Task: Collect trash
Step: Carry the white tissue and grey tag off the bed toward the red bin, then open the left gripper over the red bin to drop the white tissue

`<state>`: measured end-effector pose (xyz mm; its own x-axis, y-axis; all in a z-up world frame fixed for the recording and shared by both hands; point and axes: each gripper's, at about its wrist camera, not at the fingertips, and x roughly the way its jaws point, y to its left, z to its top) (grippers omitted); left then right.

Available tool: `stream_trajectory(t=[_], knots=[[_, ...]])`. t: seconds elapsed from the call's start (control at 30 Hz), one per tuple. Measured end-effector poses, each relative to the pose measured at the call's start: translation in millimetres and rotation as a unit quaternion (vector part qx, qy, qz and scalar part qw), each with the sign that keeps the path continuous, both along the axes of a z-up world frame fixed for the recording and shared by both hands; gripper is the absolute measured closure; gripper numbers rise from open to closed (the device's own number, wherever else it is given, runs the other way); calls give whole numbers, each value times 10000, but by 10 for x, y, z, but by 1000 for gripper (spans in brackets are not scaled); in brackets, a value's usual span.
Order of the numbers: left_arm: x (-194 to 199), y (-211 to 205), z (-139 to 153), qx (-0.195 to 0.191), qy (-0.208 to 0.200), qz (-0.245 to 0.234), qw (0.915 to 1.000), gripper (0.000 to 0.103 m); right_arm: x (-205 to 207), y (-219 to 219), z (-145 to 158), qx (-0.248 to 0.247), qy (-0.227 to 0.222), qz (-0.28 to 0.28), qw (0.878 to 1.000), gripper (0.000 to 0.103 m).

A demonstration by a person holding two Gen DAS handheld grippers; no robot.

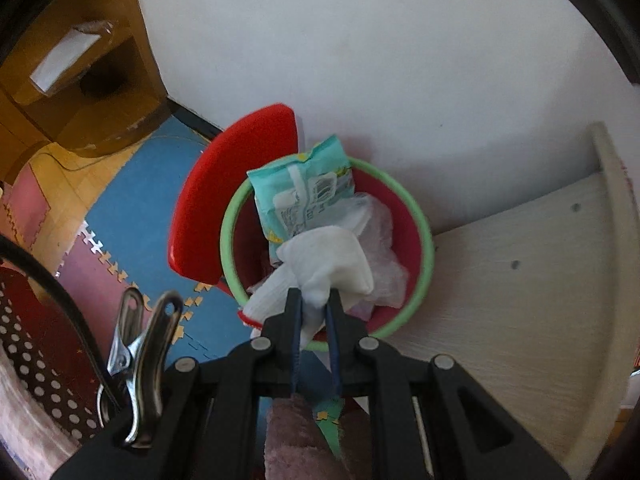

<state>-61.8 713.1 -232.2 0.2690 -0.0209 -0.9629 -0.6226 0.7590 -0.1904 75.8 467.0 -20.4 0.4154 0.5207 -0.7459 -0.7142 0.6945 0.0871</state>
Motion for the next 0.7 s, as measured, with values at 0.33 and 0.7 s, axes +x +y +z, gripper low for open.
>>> stream_trajectory(t=[0.33, 0.7], knots=[[110, 131, -634, -180, 129, -190, 9996, 91, 10, 573, -183, -250, 41, 230, 9994, 94], [236, 86, -1091, -255, 168, -557, 9980, 89, 20, 976, -370, -453, 180, 301, 9984, 94]])
